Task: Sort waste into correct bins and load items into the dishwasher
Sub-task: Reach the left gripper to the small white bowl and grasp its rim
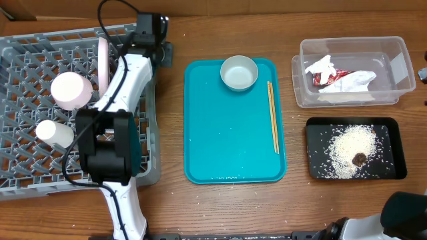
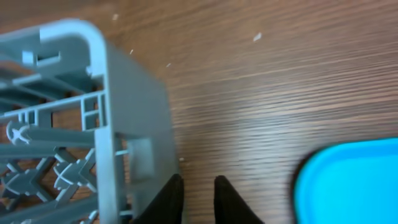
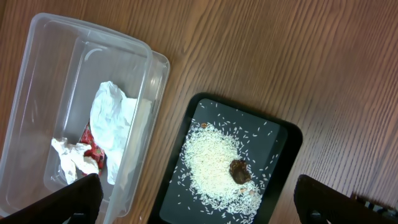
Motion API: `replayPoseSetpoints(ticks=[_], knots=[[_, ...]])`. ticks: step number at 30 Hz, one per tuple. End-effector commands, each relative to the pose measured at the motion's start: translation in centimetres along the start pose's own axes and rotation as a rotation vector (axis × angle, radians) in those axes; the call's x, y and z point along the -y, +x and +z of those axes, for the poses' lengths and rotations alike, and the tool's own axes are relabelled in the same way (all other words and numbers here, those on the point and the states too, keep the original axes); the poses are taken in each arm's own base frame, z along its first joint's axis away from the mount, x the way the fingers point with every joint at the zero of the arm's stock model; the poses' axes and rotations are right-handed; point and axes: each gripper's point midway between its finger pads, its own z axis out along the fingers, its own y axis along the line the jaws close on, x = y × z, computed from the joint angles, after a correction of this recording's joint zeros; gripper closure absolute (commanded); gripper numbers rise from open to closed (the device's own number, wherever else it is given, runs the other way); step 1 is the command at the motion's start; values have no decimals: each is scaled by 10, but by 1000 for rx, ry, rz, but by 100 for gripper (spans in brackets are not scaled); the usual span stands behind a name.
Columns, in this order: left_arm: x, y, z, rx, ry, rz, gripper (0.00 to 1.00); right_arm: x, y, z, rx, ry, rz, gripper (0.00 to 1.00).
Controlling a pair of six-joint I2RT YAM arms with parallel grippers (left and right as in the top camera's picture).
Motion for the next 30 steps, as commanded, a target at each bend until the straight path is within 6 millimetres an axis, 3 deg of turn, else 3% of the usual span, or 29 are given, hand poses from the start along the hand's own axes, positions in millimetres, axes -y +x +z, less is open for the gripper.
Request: replayPoseSetpoints(ticks=[1,3,8,11,14,17,25,30], knots=[[28,-52,-65,152,74,21,79,-1,-5,-5,24,-8,2,0],[48,-54,-79,158,152,39,79,-1,-6,-5,25,-8,2,0],[124,-43,-109,135,451,109,77,-1,-6,-5,25,-8,2,0],[166,-32,-121,115,566,157,67,-1,-6,-5,25,-8,2,0],[203,-22,-129,122,609,268,62,-1,-6,-5,25,-8,2,0],[237,-11,-133,141,627,397,51,-1,-6,-5,25,-8,2,0],[280,22,-94,96,525,509,47,-1,-6,-5,25,-8,2,0],[286,49,-62,18,523,522,48,-1,-6,-5,25,-8,2,0]])
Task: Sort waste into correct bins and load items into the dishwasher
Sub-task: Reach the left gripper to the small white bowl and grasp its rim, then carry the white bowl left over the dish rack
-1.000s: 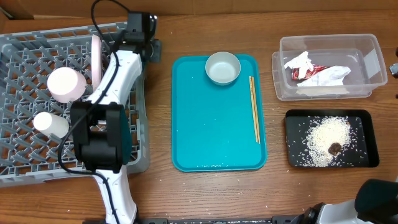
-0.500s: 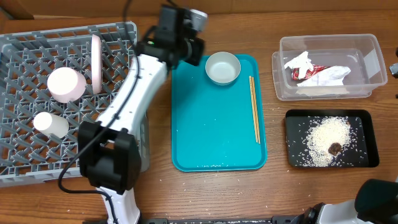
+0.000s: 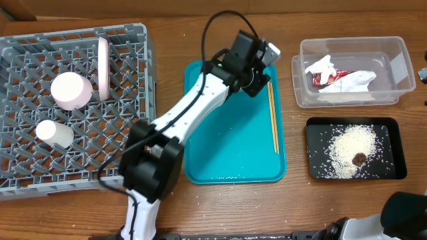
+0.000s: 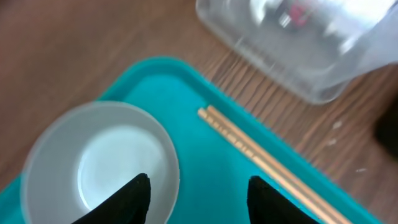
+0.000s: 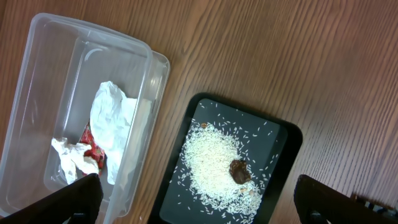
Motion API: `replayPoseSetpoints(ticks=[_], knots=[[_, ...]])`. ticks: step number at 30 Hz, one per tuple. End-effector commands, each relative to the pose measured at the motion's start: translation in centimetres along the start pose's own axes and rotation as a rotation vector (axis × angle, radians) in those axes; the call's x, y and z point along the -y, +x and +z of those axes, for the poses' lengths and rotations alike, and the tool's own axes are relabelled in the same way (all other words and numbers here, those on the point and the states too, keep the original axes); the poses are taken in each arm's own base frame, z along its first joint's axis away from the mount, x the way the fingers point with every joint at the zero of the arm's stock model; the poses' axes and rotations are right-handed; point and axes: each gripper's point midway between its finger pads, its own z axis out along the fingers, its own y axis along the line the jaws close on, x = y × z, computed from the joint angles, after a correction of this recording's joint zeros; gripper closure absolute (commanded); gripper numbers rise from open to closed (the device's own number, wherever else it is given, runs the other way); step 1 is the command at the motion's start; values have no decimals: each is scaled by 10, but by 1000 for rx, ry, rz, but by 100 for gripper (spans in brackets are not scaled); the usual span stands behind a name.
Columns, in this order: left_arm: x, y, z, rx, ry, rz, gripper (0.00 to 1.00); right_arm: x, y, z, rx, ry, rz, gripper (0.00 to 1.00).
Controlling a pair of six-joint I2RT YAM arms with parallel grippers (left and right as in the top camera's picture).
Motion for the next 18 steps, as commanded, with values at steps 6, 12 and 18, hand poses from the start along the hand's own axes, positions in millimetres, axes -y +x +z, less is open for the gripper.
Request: replayPoseSetpoints(ticks=[6,12,18], knots=[[-8,31,37,-90,-16,3,48,-1,-6,-5,25,-7,2,0],[-6,53,51,-154,-2,-10,54,-1,-6,-5,25,-7,2,0],[-4,64,52,-199,4,-49,77,-1,-6,-5,25,-7,2,0]])
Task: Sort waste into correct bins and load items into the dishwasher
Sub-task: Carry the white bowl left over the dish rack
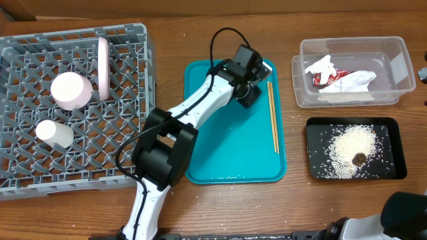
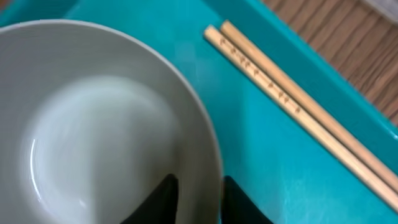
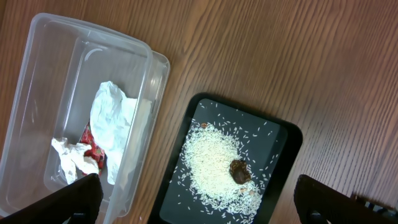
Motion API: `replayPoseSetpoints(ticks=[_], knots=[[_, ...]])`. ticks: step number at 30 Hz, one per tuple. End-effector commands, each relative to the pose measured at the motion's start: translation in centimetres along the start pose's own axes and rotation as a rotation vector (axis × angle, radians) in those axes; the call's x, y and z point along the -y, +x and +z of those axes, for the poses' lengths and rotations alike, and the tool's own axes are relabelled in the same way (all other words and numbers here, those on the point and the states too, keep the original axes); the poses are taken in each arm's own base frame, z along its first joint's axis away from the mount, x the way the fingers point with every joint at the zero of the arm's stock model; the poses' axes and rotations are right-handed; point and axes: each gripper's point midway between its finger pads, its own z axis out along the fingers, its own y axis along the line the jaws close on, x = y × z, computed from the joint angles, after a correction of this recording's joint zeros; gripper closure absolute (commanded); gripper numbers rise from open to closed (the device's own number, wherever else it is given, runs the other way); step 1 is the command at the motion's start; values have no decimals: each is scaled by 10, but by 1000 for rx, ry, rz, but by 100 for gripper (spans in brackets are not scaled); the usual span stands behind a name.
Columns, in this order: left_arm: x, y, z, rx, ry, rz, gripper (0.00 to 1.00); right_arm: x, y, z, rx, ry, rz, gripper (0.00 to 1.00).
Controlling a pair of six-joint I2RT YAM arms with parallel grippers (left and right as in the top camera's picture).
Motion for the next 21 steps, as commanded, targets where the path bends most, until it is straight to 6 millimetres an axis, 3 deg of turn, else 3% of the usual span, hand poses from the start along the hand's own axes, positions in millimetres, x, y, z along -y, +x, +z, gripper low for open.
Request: replayPoseSetpoints(ticks=[1,3,7,10,14,21], knots=[[-3,3,4,-17,-3,-37,81,-1,-6,-5,24,-8,2,0],[-3,5,4,-26,-2,-46,95,-1,-6,-5,24,-8,2,0],[-1,5,-7,-35,3,-83,96,-1,-6,-5,24,-8,2,0],[0,-9,-32,-9,-1,-147,96,-1,-6,-5,24,-8,2,0],[3,-32,-88,45,-6,-241,96,-1,-6,-5,24,-8,2,0],[-2,-68,-226,271,-19,-380,96,-1,-6,-5,24,-8,2,0]])
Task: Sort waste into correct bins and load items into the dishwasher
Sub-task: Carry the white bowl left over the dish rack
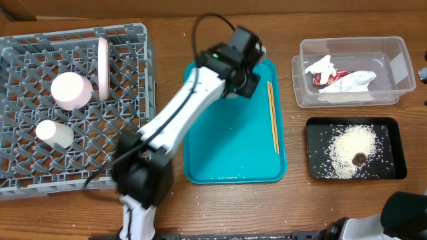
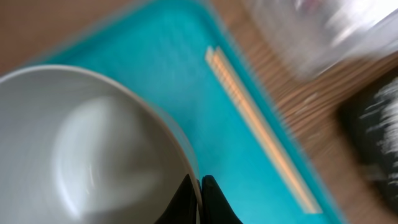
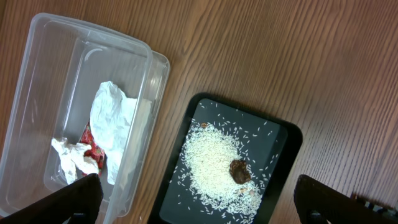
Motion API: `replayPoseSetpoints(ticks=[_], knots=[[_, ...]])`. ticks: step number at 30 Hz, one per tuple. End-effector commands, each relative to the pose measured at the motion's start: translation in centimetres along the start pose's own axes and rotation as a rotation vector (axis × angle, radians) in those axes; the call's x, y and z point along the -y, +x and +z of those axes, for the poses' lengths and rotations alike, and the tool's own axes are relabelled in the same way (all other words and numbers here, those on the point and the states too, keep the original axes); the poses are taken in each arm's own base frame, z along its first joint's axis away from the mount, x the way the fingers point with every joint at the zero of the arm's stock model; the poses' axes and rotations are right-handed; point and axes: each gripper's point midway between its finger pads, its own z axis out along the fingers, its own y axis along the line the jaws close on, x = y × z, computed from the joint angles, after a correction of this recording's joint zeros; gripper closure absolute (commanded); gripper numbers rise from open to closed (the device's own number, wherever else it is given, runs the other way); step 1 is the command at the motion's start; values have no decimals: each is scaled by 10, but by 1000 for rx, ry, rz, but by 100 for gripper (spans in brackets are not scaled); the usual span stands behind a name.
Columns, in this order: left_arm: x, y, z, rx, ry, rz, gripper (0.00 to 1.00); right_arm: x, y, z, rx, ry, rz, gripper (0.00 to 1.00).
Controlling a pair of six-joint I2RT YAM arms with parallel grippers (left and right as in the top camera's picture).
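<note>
A white bowl (image 2: 93, 155) fills the left wrist view, with my left gripper (image 2: 200, 186) shut on its right rim, one finger inside and one outside. It hangs over the back of the teal tray (image 1: 233, 147), seen blurred in the left wrist view as the teal tray (image 2: 174, 56). In the overhead view my left gripper (image 1: 238, 79) hides the bowl. A pair of wooden chopsticks (image 1: 273, 117) lies along the tray's right side. My right gripper (image 3: 199, 205) stays open high above the black tray of rice (image 3: 227, 162).
The grey dishwasher rack (image 1: 80, 30) at the left holds a pink cup (image 1: 71, 90), a white cup (image 1: 55, 133) and an upright pink plate (image 1: 103, 57). At the right stand a clear bin (image 1: 350, 70) with crumpled wrappers and the black tray of rice (image 1: 355, 150).
My left gripper's fingers were apart astride the bowl's rim; now they are shut on it. The bowl is up off the tray and the arm is slightly further back. The right arm has not moved.
My left gripper was shut beside the rack's far right corner while the bowl sat on the tray. Then it was open above the bowl. Then its fingers straddled the rim, and now it holds the bowl raised over the tray.
</note>
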Motion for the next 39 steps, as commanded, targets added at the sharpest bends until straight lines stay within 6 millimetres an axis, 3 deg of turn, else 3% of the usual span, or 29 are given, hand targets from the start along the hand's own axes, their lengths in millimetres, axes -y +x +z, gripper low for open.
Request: replayPoseSetpoints(ticks=[1,5,7,9,15,20,27,31,37,39], knots=[[0,-47,-115,261,24,-117,96,-1,-5,-5,24,-8,2,0],[-36,-50,-189,394,-8,-248,96,-1,-5,-5,24,-8,2,0],[-64,-45,-218,439,-32,-346,96,-1,-5,-5,24,-8,2,0],[-107,-31,-252,485,-48,-478,96,-1,-5,-5,24,-8,2,0],[-209,22,-299,521,-19,-816,96,-1,-5,-5,24,-8,2,0],[-282,74,-305,509,28,-1054,96,-1,-5,-5,24,-8,2,0],[-343,147,-280,397,170,-1369,96,-1,-5,-5,24,-8,2,0],[-362,156,-279,448,306,-1354,96,-1,-5,-5,24,-8,2,0],[-361,140,-284,547,537,-1249,96,-1,-5,-5,24,-8,2,0],[-383,130,-288,648,532,-1118,96,-1,-5,-5,24,-8,2,0]])
